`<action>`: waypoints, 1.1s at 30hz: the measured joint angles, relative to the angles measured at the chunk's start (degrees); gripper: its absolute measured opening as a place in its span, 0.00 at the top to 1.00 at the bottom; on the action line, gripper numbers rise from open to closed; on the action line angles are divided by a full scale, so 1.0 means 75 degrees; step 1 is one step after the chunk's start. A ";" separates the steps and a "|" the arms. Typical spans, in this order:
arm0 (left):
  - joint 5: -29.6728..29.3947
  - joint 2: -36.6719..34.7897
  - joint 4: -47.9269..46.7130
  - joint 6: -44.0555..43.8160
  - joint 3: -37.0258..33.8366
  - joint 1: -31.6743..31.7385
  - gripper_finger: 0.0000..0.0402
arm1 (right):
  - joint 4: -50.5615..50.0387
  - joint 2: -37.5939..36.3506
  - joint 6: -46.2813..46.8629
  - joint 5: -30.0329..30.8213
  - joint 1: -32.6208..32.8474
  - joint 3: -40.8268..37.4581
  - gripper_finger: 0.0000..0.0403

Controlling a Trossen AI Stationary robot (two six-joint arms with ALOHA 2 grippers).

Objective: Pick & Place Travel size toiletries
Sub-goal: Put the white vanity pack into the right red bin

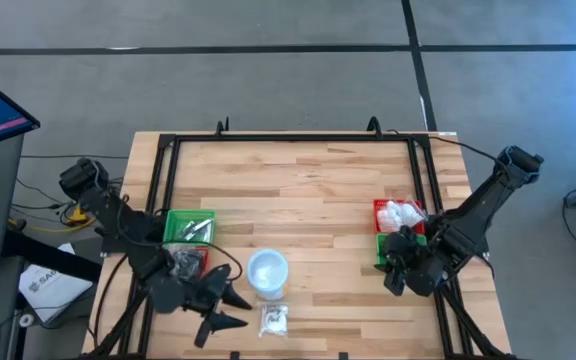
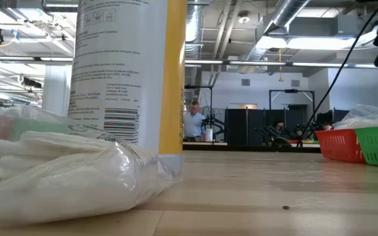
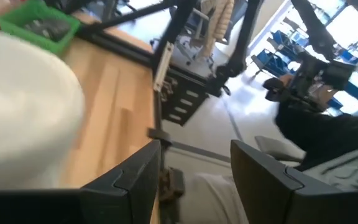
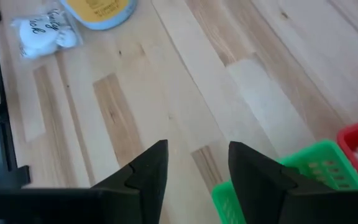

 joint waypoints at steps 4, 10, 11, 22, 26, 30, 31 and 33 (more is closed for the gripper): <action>-0.0277 0.0063 -0.0056 -0.0469 0.0000 -0.0331 0.54 | 0.0201 0.0000 -0.0342 0.0000 -0.0168 0.0000 0.61; -0.1168 0.0156 -0.0601 -0.1446 0.0000 -0.0692 0.54 | 0.0547 0.0000 -0.0718 -0.0001 -0.0279 -0.0003 0.63; -0.1210 0.0269 -0.0602 -0.1620 0.0000 -0.0692 0.54 | 0.0616 0.0000 -0.0766 -0.0002 -0.0279 -0.0003 0.63; -0.1062 0.1757 -0.0564 -0.4181 -0.0003 -0.0689 0.54 | 0.0975 0.0003 -0.0988 -0.0003 -0.0273 -0.0003 0.65; -0.0956 0.2158 -0.0554 -0.4817 -0.0003 -0.0689 0.54 | 0.1225 0.0003 -0.1149 -0.0007 -0.0240 -0.0003 0.66; -0.0936 0.2525 -0.0576 -0.5310 -0.0003 -0.0581 0.54 | 0.1337 0.0003 -0.1189 -0.0009 -0.0194 -0.0003 0.66; -0.0938 0.2583 -0.0570 -0.5413 -0.0003 -0.0548 0.54 | 0.1365 0.0003 -0.1189 -0.0009 -0.0194 -0.0003 0.66; -0.0862 0.2686 -0.0549 -0.5614 -0.0003 -0.0495 0.54 | 0.1375 0.0003 -0.1189 -0.0009 -0.0194 -0.0003 0.66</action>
